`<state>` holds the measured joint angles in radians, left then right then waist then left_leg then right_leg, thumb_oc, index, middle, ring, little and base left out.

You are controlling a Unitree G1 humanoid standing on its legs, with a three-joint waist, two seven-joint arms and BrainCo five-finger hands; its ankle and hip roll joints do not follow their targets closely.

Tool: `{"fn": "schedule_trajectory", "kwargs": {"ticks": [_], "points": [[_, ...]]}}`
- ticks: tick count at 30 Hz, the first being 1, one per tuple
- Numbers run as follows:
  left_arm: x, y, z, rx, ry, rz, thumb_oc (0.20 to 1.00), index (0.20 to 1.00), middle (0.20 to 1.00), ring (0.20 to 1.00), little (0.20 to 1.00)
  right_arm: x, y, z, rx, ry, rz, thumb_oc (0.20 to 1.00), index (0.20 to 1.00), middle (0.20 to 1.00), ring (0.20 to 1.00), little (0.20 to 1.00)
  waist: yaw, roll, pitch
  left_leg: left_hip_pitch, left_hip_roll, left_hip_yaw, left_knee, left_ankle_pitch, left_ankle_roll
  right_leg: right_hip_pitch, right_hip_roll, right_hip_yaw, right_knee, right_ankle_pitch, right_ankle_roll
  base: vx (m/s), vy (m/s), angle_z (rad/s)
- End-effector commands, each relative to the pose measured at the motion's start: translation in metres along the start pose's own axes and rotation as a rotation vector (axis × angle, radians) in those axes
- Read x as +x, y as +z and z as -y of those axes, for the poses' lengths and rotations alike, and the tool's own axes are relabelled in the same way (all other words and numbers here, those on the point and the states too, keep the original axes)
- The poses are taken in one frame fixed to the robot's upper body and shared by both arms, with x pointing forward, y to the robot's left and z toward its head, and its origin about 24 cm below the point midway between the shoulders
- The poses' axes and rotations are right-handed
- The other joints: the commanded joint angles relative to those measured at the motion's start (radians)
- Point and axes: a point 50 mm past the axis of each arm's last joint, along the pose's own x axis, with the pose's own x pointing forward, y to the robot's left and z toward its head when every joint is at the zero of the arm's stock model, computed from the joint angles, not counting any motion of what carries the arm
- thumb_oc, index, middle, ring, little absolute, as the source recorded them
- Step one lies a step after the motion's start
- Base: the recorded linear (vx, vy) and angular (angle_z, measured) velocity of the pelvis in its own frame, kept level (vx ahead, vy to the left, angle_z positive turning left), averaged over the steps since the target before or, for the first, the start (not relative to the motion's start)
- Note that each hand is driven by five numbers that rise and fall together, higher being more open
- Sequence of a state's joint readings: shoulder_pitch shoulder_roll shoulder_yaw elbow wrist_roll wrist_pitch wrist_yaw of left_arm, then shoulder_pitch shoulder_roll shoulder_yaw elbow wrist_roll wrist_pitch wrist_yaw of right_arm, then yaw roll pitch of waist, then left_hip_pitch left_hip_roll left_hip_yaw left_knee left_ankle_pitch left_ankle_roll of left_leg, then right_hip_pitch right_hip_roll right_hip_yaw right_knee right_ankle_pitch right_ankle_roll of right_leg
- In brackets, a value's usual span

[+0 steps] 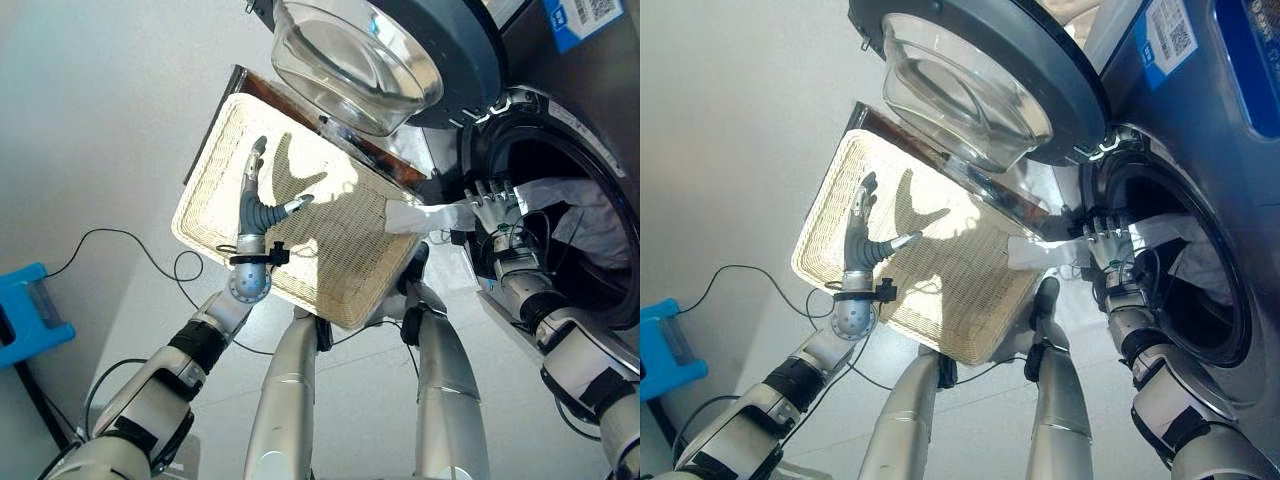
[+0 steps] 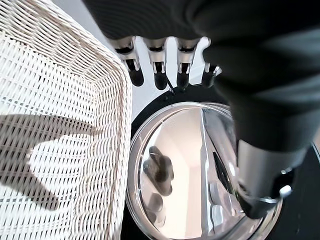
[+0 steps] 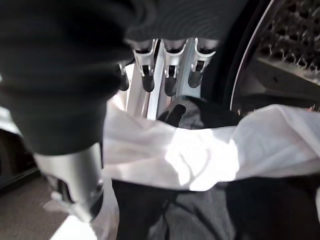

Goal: Put the clothes into the washing machine.

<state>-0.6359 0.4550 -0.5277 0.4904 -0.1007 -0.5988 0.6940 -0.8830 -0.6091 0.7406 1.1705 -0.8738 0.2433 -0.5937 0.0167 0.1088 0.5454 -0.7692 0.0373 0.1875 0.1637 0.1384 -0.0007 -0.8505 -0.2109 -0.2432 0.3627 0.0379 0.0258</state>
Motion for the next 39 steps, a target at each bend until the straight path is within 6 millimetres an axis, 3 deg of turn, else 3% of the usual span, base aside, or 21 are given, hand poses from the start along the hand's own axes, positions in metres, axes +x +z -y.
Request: {"fn": "schedule_trajectory", "kwargs": {"ticks": [1,13,26,27,33,39], "points": [[0.006,0.022,0.004,-0.099,0.023,0.118,1.0,1.0,1.0,1.0,1.0,0.007,-0.04,0.003,-0.083,0.046,-0.075,1.0,1.0,1.0,1.0,1.0,0.02,0.035,-0.025,-0.051,-0.031,0.044,0.125,-0.121,-0.061,-0.038,-0.009,-0.047,0.034,0.023,0.118,0.0,0.0,0.0],[0.011,0.05,0.011,-0.191,0.018,0.22,1.0,1.0,1.0,1.0,1.0,0.014,-0.062,0.0,-0.091,0.363,-0.105,1.0,1.0,1.0,1.0,1.0,0.044,0.084,-0.025,-0.122,-0.048,0.047,0.117,-0.102,-0.064,-0.132,-0.03,-0.039,0.045,0.044,0.119,-0.01,0.004,0.01],[0.011,0.061,0.011,-0.214,0.031,0.249,1.0,1.0,1.0,1.0,1.0,0.01,-0.092,-0.001,-0.12,0.511,-0.289,1.0,1.0,1.0,1.0,1.0,0.054,0.108,-0.025,-0.165,-0.048,0.048,0.103,-0.087,-0.075,-0.185,-0.034,-0.035,0.04,0.058,0.118,-0.01,-0.002,0.03],[0.011,0.061,0.011,-0.213,0.032,0.249,1.0,1.0,1.0,1.0,1.0,0.009,-0.094,-0.002,-0.097,0.521,-0.308,0.2,0.2,0.2,0.2,0.2,0.054,0.109,-0.025,-0.163,-0.048,0.048,0.101,-0.086,-0.076,-0.185,-0.035,-0.036,0.039,0.058,0.117,0.0,0.0,0.0],[0.01,0.062,0.009,-0.219,0.037,0.251,1.0,1.0,1.0,1.0,1.0,0.008,-0.102,0.001,-0.025,0.428,-0.382,0.2,0.2,0.2,0.2,0.2,0.054,0.104,-0.025,-0.151,-0.041,0.047,0.11,-0.095,-0.076,-0.175,-0.035,-0.04,0.06,0.045,0.115,0.0,0.0,0.0],[0.006,0.06,0.009,-0.234,0.044,0.247,1.0,1.0,1.0,1.0,1.0,0.007,-0.111,0.009,0.273,0.166,-0.538,0.2,0.2,0.2,0.2,0.2,0.043,0.093,-0.025,-0.101,-0.028,0.057,0.115,-0.109,-0.07,-0.132,-0.034,-0.045,0.077,0.027,0.116,0.0,0.006,0.01]]}}
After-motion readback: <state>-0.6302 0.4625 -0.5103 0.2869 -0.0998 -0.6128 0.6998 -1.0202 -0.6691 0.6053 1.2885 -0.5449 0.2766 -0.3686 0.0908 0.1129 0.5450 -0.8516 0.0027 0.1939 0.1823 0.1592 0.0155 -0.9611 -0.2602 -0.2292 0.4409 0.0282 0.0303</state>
